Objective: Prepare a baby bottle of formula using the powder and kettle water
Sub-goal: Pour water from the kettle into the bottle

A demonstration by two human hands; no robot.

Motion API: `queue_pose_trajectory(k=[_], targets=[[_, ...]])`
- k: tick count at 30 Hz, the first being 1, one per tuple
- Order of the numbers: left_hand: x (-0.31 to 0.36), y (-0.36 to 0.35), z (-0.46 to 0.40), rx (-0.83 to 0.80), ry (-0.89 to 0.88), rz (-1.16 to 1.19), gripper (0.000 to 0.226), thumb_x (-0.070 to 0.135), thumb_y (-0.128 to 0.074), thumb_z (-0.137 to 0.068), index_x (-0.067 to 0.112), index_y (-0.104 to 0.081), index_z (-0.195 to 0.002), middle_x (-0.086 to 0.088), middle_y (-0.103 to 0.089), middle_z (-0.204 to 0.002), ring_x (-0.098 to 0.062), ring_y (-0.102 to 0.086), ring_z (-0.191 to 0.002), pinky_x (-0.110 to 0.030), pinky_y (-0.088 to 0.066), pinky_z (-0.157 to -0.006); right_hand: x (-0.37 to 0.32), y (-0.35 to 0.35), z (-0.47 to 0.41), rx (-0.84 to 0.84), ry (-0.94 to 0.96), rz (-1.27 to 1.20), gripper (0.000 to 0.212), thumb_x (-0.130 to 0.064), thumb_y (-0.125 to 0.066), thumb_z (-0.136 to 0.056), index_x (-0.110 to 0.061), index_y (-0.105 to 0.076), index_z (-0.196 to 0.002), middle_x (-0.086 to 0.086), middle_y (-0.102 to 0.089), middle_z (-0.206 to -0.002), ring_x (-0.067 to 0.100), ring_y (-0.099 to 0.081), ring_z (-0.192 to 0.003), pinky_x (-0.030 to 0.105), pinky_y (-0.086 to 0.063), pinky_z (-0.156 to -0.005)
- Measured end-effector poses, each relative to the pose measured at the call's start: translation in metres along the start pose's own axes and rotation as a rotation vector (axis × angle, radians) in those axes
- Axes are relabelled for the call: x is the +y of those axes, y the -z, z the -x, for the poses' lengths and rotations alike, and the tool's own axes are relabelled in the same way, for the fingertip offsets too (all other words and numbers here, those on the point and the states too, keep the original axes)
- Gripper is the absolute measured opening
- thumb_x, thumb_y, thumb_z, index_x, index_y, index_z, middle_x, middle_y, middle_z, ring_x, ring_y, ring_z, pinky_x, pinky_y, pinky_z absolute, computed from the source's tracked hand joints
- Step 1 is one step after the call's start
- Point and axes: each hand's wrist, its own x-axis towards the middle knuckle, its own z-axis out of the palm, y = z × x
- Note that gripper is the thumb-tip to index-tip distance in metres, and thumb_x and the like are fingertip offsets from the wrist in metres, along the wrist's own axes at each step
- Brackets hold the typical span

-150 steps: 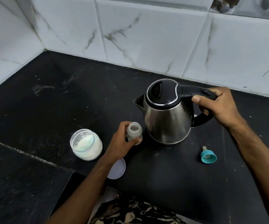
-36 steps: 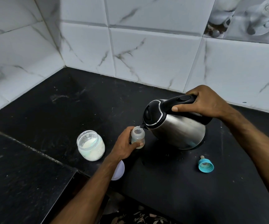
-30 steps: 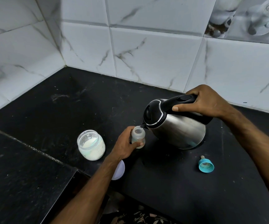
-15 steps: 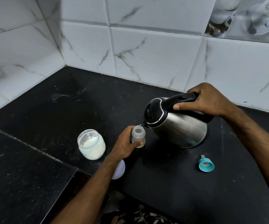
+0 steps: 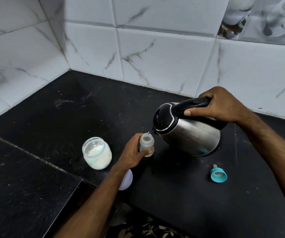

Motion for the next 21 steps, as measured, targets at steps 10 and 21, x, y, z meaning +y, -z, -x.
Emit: queue_pose_trajectory(k=[10, 21], targets=[[0.0042, 0.0007, 0.0010, 0.003, 0.000, 0.014, 0.058, 0.018, -0.083, -0.077, 0.031, -0.051, -0.123, 0.004, -0.060, -0.125, -0.011, -0.059, -0.115, -0.039, -0.051, -0.101, -0.0020, 0.0010, 0.0006, -0.009, 0.004, -0.002, 0.054, -0.070, -0.074, -0.050, -0.017, -0.064, -0.054, -0.006, -0.050, -0.044, 0.006, -0.042, -0.043, 0.028, -0.034, -0.052], [0.0057, 0.0009, 0.0022, 0.005, -0.003, 0.012, 0.058, 0.015, -0.083, -0.078, 0.024, -0.051, -0.125, 0.003, -0.060, -0.125, -0.012, -0.059, -0.115, -0.027, -0.050, -0.096, 0.0013, 0.0032, -0.0010, 0.001, 0.019, 0.025, 0.067, -0.072, -0.072, -0.049, -0.007, -0.062, -0.057, -0.001, -0.045, -0.046, 0.010, -0.038, -0.045, 0.029, -0.032, -0.053]])
